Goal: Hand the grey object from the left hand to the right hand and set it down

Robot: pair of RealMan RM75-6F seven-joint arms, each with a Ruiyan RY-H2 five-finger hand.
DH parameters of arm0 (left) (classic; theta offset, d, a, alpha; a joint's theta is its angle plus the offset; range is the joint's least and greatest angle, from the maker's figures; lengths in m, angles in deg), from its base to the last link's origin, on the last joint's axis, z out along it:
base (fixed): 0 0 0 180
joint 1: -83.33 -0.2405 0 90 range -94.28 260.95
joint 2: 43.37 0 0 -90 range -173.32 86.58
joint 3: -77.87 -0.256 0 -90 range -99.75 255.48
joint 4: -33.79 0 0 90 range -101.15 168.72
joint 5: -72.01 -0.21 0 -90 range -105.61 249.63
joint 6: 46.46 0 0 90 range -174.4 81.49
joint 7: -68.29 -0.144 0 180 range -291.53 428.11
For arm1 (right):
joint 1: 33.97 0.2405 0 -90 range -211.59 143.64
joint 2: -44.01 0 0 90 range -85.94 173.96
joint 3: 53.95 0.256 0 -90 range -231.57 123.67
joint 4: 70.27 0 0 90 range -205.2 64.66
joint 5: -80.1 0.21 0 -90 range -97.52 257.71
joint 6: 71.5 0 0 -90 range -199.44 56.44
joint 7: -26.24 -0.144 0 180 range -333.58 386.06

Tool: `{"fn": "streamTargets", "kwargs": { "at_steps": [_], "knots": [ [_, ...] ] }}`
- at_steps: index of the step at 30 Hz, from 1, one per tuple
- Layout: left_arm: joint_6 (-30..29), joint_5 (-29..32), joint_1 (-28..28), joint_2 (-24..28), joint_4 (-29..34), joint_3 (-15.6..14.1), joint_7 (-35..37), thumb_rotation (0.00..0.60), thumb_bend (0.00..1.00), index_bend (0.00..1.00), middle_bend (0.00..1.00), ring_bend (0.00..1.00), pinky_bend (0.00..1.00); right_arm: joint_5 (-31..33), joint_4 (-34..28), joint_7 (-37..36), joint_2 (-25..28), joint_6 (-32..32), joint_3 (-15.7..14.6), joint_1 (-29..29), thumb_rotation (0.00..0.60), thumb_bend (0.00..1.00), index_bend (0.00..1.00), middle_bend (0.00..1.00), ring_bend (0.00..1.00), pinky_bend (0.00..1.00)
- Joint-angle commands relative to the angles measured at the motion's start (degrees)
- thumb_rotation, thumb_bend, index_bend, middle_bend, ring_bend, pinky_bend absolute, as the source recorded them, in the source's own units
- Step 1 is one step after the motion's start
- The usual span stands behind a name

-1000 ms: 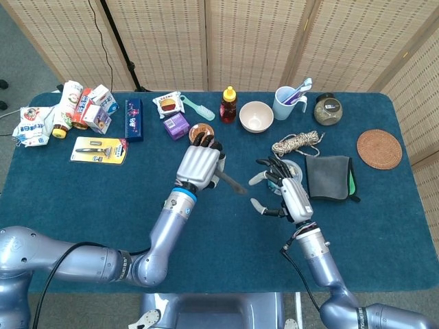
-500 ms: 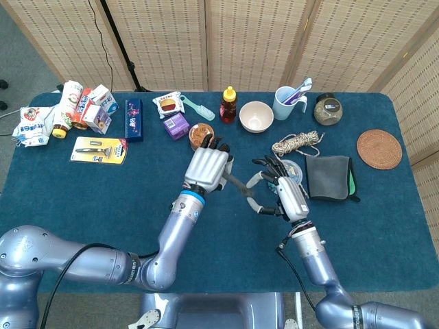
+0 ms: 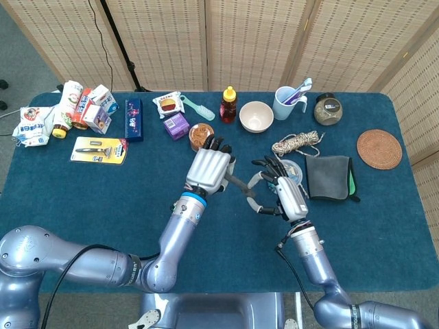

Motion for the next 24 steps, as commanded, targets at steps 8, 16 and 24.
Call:
{"fn": "streamTargets", "kwargs": {
  "at_steps": [8,16,24],
  "knots": [
    [-0.26,-0.88,-0.52,-0.12,-0.42,-0.52,0.17,0.600,0.50,0.76,0.27,0.07,0.00,0.04,0.02,0.06,-0.06,-0.14,-0.22,0.02,0.600,0.31,0.43,0.18,0.07,0.00],
    [-0.33,-1.42,-0.90,-0.31,-0.28,-0.70,0.36,0.600,0.50,0.76,0.27,0.07,0.00,0.34,0.41,0.84,-0.79,0.36,0.02,0.13,0.600,0.31,0.42,0.11,0.01,0.00],
    [-0.51,-1.82,-0.99,-0.76,-0.41,-0.70,0.30,0.600,0.50,0.76,0.27,0.07,0.00,0.58,0.51,1.69,-1.41,0.72,0.19,0.28,0.600,0.31,0.40,0.06,0.00,0.00]
  ]
}}
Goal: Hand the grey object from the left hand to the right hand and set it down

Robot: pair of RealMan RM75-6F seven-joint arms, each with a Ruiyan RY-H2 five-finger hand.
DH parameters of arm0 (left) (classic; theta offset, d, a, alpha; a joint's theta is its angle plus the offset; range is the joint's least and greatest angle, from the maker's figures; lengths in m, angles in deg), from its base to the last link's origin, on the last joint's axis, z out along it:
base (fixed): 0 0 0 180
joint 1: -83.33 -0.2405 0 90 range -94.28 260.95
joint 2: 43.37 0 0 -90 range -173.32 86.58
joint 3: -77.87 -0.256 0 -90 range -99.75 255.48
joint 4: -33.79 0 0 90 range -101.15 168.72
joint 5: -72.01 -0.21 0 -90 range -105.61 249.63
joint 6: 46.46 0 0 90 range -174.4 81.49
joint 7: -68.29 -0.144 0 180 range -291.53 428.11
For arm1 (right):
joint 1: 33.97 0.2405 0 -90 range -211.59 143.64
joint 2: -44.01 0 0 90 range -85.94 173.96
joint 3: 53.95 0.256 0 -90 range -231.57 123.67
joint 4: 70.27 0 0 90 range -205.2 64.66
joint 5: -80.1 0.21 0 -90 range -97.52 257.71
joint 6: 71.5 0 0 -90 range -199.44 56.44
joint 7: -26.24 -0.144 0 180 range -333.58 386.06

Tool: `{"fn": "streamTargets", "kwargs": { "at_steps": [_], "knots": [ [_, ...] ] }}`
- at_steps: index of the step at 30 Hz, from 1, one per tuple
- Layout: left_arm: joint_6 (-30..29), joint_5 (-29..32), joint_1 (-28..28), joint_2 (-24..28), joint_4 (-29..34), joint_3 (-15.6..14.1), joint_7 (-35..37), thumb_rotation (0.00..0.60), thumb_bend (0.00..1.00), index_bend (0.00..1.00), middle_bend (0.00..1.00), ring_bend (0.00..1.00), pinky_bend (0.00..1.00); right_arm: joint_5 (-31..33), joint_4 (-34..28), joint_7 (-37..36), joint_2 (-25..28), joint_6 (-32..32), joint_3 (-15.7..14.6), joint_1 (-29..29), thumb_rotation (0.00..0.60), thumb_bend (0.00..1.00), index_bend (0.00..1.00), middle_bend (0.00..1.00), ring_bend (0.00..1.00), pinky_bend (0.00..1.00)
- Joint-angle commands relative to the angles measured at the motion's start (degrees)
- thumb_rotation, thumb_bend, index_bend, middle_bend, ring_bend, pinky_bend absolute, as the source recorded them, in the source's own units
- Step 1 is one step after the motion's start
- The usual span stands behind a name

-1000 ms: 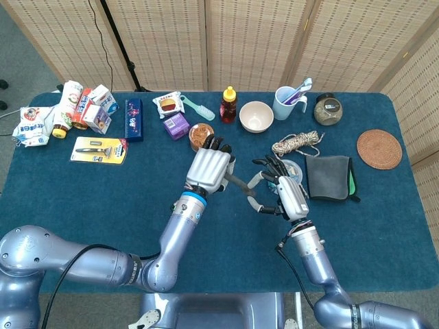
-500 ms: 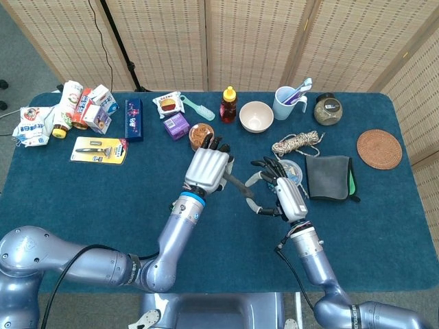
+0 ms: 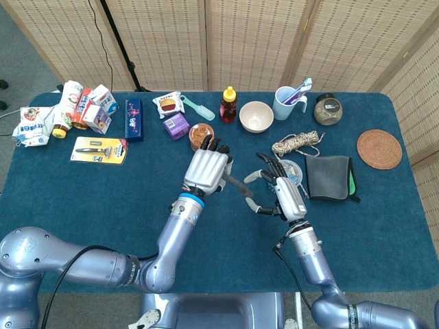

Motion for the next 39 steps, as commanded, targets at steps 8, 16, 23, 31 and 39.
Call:
{"fn": "streamTargets", "kwargs": {
  "at_steps": [8,16,23,31,39],
  "knots": [
    [-0.64,-0.68,-0.01,-0.49,0.00,0.21,-0.18,0.600,0.50,0.76,0.27,0.07,0.00,0.37,0.31,0.42,-0.40,-0.09,0.01,0.10,0.600,0.31,0.36,0.05,0.00,0.00],
    [-0.97,-1.05,-0.24,-0.77,-0.30,0.15,-0.38,0.600,0.50,0.76,0.27,0.07,0.00,0.48,0.48,1.13,-0.63,-0.01,-0.02,0.16,0.600,0.31,0.33,0.04,0.00,0.00],
    [-1.85,-1.99,-0.72,-1.04,-0.88,0.28,-0.21,0.600,0.50,0.76,0.27,0.07,0.00,0.29,0.55,1.34,-1.06,0.72,-0.44,-0.32,0.600,0.31,0.29,0.04,0.00,0.00],
    [-1.93,-2.48,-1.28,-1.18,-0.54,0.36,-0.14,0.600,0.50,0.76,0.27,0.07,0.00,0.43,1.06,1.96,-2.07,0.73,-0.04,0.11,0.600,0.31,0.29,0.03,0.00,0.00],
    [-2.02,-2.63,-1.50,-1.41,0.00,0.53,-0.32,0.600,0.50,0.76,0.27,0.06,0.00,1.14,1.72,2.34,-2.72,0.69,0.44,0.34,0.600,0.31,0.36,0.07,0.00,0.00]
  ]
}}
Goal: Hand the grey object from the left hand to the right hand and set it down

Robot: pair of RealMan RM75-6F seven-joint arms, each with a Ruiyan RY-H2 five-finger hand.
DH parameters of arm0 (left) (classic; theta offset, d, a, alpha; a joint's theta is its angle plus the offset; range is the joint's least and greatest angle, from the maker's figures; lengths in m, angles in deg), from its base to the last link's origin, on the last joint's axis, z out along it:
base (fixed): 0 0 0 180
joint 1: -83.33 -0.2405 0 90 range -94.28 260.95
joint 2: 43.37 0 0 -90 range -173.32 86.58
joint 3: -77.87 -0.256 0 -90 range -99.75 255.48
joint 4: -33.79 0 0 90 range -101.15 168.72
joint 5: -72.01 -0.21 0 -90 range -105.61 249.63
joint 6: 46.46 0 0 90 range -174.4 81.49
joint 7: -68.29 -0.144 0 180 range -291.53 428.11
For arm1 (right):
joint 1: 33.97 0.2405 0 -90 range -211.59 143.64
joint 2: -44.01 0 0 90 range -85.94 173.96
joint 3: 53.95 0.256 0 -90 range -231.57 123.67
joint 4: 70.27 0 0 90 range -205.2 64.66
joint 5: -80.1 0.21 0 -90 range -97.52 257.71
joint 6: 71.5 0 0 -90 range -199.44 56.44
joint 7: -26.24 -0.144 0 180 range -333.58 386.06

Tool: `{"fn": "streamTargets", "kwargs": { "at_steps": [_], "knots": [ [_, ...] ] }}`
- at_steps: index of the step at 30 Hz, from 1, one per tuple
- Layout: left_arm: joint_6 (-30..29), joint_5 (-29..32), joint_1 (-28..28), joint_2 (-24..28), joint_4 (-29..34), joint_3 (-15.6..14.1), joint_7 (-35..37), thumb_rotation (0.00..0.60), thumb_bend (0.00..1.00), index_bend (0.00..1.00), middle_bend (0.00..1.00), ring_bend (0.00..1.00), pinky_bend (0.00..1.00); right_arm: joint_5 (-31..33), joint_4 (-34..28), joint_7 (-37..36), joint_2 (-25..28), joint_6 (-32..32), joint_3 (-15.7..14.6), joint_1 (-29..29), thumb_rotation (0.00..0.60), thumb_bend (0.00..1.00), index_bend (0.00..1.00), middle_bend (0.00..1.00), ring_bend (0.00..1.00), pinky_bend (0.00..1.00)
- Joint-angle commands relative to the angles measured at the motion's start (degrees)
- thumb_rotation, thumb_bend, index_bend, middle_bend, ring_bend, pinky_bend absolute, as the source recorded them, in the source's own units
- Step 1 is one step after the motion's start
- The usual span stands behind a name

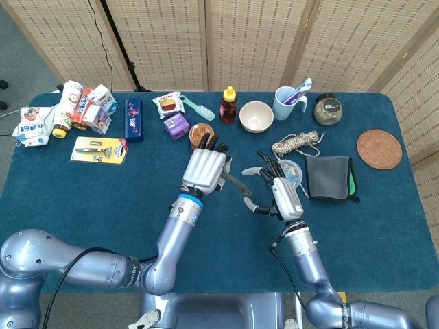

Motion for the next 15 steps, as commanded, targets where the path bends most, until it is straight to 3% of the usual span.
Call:
{"fn": "streamTargets", "kwargs": {
  "at_steps": [1,15],
  "knots": [
    [0.01,-0.02,-0.06,-0.07,0.08,-0.02,-0.03,0.600,0.50,0.76,0.27,0.06,0.00,0.14,0.17,0.03,-0.14,0.05,0.10,0.00,0.600,0.31,0.38,0.07,0.00,0.00],
    [0.00,-0.99,-0.86,0.00,0.95,-0.72,-0.39,0.600,0.50,0.76,0.27,0.06,0.00,0.84,0.91,-0.05,-0.46,-0.14,0.82,0.20,0.600,0.31,0.46,0.13,0.02,0.00]
  ]
}}
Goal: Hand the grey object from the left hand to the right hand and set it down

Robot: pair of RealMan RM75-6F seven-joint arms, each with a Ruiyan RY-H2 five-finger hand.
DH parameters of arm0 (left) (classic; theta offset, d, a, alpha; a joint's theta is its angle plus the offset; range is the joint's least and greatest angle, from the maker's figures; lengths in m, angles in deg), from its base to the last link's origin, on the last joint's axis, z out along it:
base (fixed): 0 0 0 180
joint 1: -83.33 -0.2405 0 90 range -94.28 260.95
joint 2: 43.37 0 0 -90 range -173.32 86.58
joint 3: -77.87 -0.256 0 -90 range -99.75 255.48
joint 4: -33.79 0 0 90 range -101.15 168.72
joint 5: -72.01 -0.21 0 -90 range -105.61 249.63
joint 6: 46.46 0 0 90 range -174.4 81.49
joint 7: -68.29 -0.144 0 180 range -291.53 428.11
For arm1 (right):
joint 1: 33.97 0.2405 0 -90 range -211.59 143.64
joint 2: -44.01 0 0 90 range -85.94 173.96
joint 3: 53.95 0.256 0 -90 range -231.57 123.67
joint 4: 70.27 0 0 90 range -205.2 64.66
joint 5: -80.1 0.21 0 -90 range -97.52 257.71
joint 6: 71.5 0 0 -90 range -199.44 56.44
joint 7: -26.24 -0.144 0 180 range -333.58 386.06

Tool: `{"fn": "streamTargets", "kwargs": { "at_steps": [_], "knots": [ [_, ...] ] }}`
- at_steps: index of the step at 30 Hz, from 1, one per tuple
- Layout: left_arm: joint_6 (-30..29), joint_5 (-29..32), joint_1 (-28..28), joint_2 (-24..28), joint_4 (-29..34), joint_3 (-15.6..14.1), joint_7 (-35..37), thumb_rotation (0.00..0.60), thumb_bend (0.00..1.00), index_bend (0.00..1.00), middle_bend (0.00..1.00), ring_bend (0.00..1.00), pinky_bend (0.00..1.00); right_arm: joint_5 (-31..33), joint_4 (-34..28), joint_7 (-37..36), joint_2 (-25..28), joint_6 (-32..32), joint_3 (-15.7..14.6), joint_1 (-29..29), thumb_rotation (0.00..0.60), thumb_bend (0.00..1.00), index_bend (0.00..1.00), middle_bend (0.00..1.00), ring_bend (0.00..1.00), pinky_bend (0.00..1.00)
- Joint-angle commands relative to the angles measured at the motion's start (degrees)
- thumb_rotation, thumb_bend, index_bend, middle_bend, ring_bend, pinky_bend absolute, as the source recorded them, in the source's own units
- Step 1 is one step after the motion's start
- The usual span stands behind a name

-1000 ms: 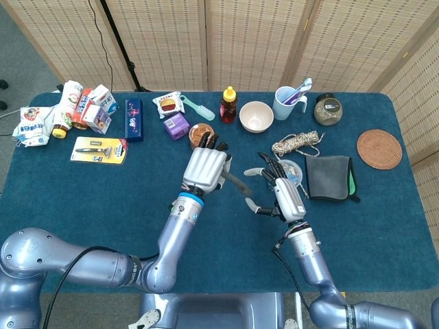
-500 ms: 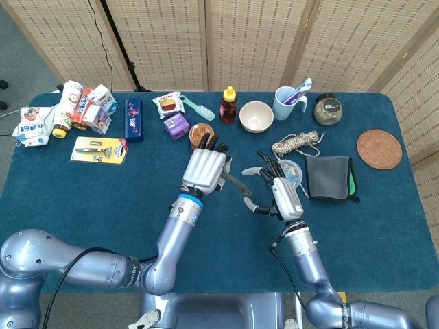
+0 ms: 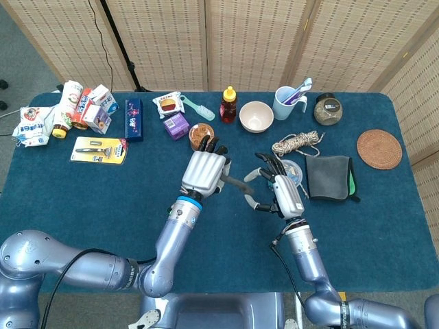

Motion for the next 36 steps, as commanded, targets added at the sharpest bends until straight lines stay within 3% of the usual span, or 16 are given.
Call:
{"fn": "streamTargets", "kwargs": {
  "at_steps": [1,14,22,36],
  "knots": [
    [0.09,0.07,-0.07,-0.04,0.02,-0.04,-0.04,0.600,0.50,0.76,0.27,0.06,0.00,0.01,0.01,-0.02,0.01,-0.02,0.03,0.01,0.600,0.31,0.47,0.14,0.02,0.00],
    [0.09,-0.80,-0.60,0.17,1.13,-0.40,-0.19,0.600,0.50,0.76,0.26,0.05,0.00,0.25,0.80,0.63,-0.02,-0.08,0.26,0.19,0.600,0.33,0.52,0.17,0.07,0.00],
    [0.09,-1.07,-0.98,0.21,1.47,-0.43,-0.01,0.600,0.50,0.76,0.26,0.05,0.00,0.54,0.67,0.71,-0.08,0.25,0.55,0.08,0.600,0.50,0.57,0.22,0.12,0.00],
    [0.19,-1.62,-1.56,0.60,1.97,-0.78,-0.05,0.600,0.50,0.76,0.26,0.05,0.00,1.06,0.66,0.99,-0.20,0.91,0.83,-0.28,0.600,0.61,0.68,0.29,0.19,0.02]
  ]
}}
